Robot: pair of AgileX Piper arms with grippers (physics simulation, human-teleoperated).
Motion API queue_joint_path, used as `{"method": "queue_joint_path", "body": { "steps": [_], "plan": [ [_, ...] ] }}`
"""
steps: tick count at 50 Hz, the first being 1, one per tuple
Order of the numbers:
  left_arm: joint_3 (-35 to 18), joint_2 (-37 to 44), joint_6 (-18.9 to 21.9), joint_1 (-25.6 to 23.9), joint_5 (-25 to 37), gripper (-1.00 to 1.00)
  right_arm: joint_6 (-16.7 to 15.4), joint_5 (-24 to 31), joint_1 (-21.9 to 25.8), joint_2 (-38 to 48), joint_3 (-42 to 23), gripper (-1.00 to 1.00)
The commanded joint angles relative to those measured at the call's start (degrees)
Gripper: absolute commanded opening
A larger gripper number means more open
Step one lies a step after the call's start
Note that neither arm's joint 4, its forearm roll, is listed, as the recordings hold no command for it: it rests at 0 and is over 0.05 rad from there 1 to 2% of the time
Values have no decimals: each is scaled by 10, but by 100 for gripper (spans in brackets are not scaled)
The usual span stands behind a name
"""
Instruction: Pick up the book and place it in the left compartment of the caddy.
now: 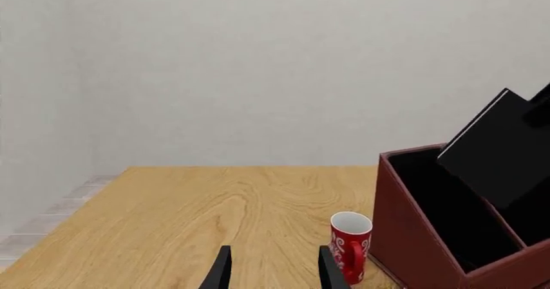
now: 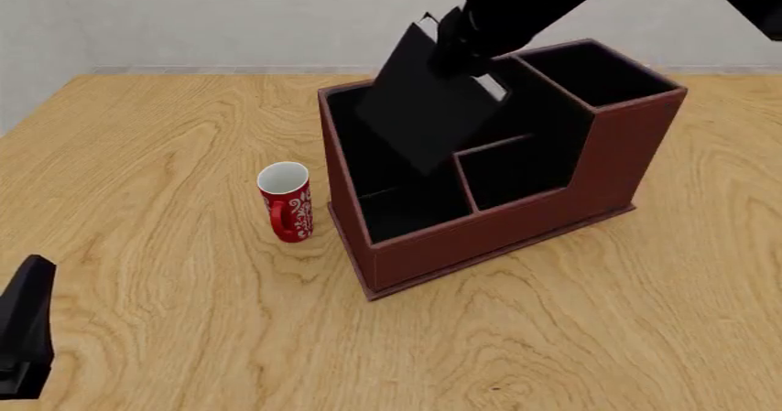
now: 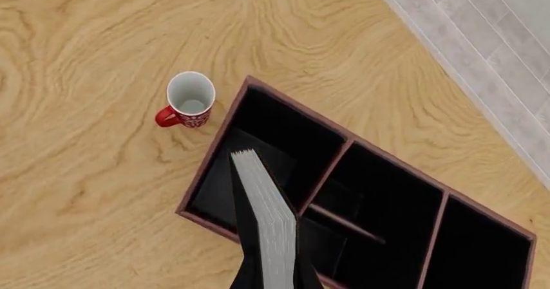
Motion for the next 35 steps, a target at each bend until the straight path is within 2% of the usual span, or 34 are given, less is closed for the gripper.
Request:
{"method": "queue_joint_path", "body": {
  "steps": [1,20,23,25,35],
  "plan": [
    [4,0,4,2,-4,100,22,0,2,18,-19,-100],
    [22,0,11,1,-20,100,25,0,-7,40,-29,-100],
    [24,0,33,-4,-24,100,26,0,-7,45,-31,-100],
    [20,0,2,3,-21,100,29,0,-7,49,-34,-100],
    [31,0,1,7,-38,100,33,0,-9,70,-46,-100]
  ]
}}
